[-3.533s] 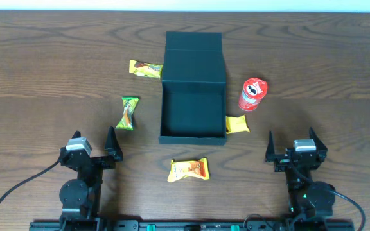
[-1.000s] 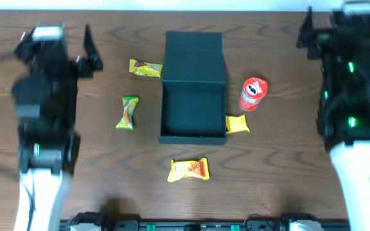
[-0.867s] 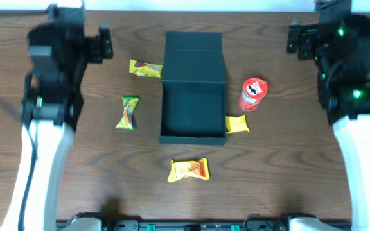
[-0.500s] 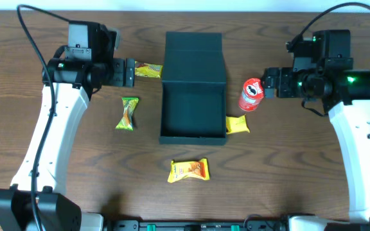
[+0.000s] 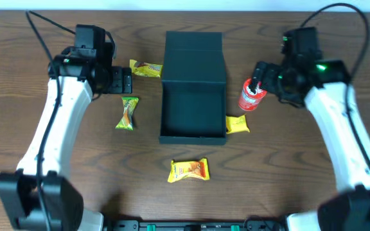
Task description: Pack container
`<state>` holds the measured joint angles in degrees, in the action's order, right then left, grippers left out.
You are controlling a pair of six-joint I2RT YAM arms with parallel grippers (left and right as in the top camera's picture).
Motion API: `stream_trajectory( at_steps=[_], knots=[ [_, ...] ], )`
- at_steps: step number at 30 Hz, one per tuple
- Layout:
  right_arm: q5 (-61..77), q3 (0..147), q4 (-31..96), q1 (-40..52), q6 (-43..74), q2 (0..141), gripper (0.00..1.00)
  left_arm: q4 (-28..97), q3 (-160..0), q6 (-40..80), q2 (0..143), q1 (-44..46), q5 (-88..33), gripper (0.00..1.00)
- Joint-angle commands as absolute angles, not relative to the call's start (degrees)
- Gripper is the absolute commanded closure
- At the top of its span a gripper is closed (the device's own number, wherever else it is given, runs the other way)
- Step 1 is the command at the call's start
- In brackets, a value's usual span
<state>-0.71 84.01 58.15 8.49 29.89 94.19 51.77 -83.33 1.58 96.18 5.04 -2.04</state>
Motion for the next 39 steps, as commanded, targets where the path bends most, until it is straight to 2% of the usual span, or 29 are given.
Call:
stream_trajectory(
  at_steps=[1, 8, 15, 17, 20, 22, 31, 35, 39],
  knots=[
    [-4.1, 83.5, 56.8, 10.3, 36.8, 99.7, 0.01, 52.5, -82.7, 4.6, 100.4, 5.0, 2.9, 0.05],
    [-6.1, 83.5, 49.5, 11.7, 37.6, 108.0, 0.01, 52.2, -82.7, 5.6, 104.6, 5.0, 3.2, 0.05],
    [-10.9, 83.5, 48.4, 11.6, 37.6, 108.8, 0.01, 52.1, -82.7, 5.6, 104.6, 5.0, 3.1, 0.05],
    [-10.9, 83.5, 48.0, 11.6, 37.6, 108.8, 0.07, 52.1, -82.7, 5.6, 104.6, 5.0, 3.1, 0.05],
    [-10.7, 83.5, 47.8, 11.6, 37.7, 108.8, 0.32, 51.9, -82.7, 5.7, 104.6, 5.0, 3.0, 0.05],
    [-10.4, 83.5, 47.7, 11.6, 37.7, 108.8, 0.39, 51.6, -82.7, 5.9, 104.6, 5.0, 3.0, 0.05],
    [-4.6, 85.3, 49.1, 11.6, 37.6, 108.7, 0.39, 49.5, -82.7, 5.9, 104.6, 5.0, 3.0, 0.05],
    [1.6, 89.9, 52.6, 11.6, 36.1, 108.6, 0.35, 49.1, -82.7, 5.8, 104.6, 5.0, 3.0, 0.05],
    [6.1, 95.8, 57.1, 11.6, 35.8, 108.6, 0.38, 49.1, -82.7, 5.8, 104.6, 5.0, 3.0, 0.05]
  ],
)
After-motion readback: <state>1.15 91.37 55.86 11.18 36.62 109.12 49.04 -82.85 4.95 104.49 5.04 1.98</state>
